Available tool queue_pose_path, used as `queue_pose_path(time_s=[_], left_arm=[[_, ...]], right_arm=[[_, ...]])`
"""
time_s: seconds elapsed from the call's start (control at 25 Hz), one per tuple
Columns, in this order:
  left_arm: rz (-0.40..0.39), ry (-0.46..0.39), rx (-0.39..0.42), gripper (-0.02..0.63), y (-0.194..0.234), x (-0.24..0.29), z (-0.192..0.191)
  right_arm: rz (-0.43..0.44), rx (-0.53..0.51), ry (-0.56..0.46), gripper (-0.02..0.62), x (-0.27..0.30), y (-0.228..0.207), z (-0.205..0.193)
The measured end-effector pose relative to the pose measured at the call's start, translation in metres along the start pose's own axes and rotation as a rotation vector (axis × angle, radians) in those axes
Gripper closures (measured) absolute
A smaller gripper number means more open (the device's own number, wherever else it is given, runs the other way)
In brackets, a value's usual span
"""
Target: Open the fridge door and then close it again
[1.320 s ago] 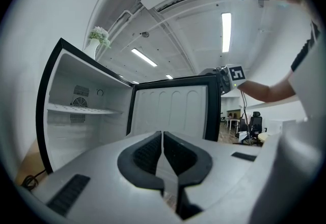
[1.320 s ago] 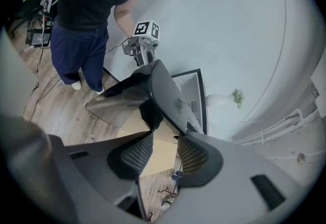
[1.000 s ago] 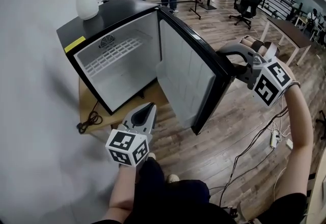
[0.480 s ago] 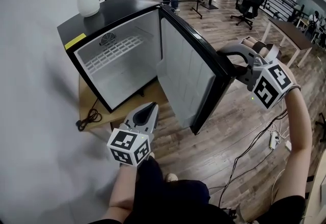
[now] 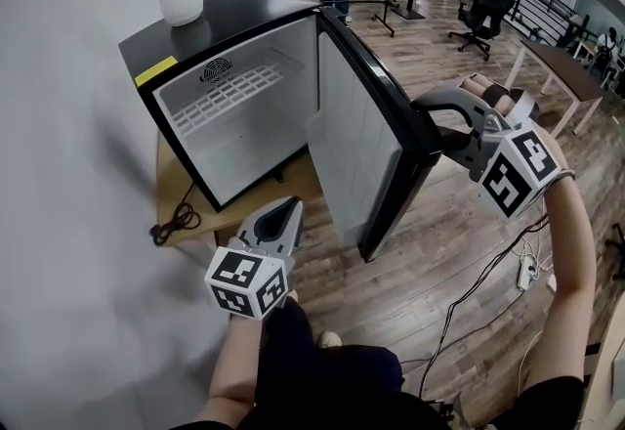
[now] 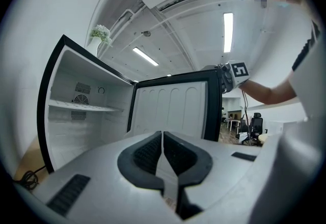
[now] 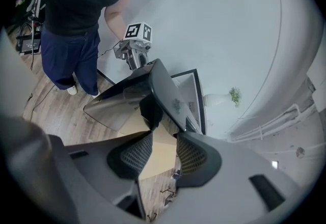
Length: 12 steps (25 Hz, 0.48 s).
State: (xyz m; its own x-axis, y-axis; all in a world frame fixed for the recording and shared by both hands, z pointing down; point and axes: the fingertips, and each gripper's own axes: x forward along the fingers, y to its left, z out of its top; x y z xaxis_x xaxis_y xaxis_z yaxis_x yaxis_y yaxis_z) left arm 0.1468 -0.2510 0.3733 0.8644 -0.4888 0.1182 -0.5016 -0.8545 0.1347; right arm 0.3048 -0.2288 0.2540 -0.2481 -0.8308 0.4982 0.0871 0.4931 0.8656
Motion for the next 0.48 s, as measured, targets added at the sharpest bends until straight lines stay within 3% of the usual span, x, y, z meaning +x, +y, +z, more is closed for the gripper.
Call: queue_pose_path(time_s=[0.48], left_arm=[[0.063,-0.008,-0.037,0.600,0.029,-0.032,-0.013]], right_arm=[[0.000,0.029,-0.069,0.493,0.025,-0.012,0.049]])
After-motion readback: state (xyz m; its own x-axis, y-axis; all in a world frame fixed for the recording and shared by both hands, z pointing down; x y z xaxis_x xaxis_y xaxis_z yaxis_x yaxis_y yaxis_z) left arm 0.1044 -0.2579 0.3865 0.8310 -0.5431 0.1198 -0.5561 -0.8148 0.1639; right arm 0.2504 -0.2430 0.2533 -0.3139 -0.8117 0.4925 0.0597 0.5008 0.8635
